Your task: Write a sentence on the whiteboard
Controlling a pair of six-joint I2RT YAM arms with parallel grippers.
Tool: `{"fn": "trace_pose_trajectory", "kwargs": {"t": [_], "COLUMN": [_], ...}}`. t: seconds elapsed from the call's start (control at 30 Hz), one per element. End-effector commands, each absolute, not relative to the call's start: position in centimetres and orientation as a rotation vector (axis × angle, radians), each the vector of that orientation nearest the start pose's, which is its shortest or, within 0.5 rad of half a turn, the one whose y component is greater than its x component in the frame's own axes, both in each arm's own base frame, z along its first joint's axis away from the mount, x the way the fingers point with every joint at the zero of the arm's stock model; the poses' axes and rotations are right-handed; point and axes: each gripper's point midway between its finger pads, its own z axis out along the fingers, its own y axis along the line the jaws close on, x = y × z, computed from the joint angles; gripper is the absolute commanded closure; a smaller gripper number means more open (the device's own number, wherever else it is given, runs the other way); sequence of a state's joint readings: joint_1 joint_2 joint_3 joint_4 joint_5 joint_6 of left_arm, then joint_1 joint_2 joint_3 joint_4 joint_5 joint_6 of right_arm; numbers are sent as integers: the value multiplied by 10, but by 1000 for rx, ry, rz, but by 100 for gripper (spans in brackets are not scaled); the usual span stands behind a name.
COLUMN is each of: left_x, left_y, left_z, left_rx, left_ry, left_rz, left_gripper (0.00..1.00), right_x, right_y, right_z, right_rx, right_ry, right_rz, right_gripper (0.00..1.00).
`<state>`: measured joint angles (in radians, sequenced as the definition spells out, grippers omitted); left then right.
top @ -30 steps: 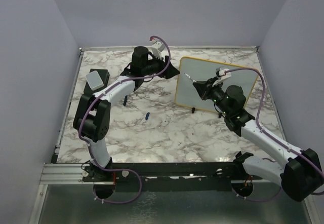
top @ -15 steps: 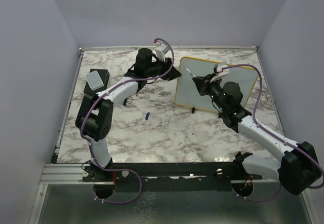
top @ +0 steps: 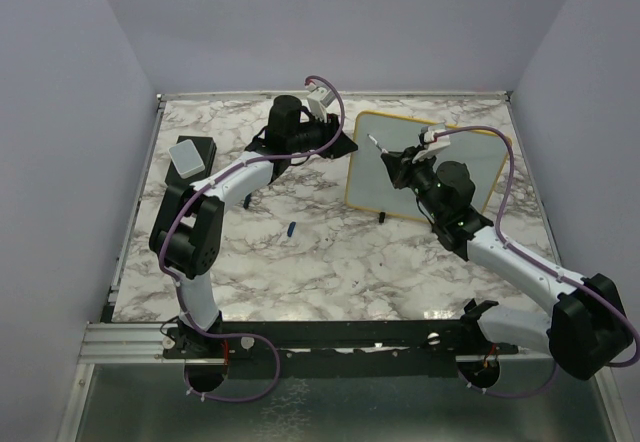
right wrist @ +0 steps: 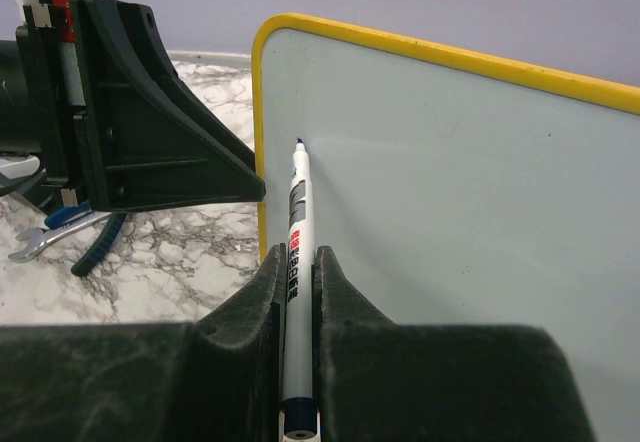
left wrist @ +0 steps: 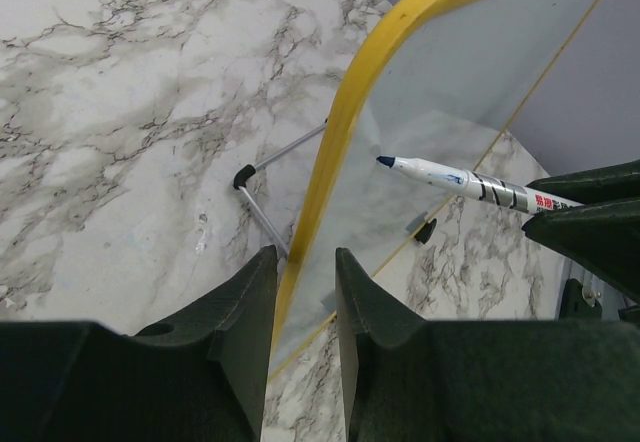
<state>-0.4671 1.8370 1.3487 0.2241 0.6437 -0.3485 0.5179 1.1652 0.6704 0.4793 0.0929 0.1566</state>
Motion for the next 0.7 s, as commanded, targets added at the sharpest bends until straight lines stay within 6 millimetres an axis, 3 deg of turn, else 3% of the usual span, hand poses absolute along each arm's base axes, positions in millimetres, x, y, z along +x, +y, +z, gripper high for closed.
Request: {"fn": "trace_pose_trajectory", "kwargs": {"t": [0.0, 0.67], "left_x": [411, 410], "left_y": [-346, -344], "left_z": [218, 226], "left_rx": [637, 637], "left_ry": [1811, 1798], "left_rz": [-1160, -1146], "left_gripper": [70, 72], "right_x": [366, 349], "right_y": [189, 188], "right_z": [258, 220], "right_rx": [-183, -186], "right_ry": [1565, 1666], "right_rz": [416, 423], "right_gripper": [99, 99]}}
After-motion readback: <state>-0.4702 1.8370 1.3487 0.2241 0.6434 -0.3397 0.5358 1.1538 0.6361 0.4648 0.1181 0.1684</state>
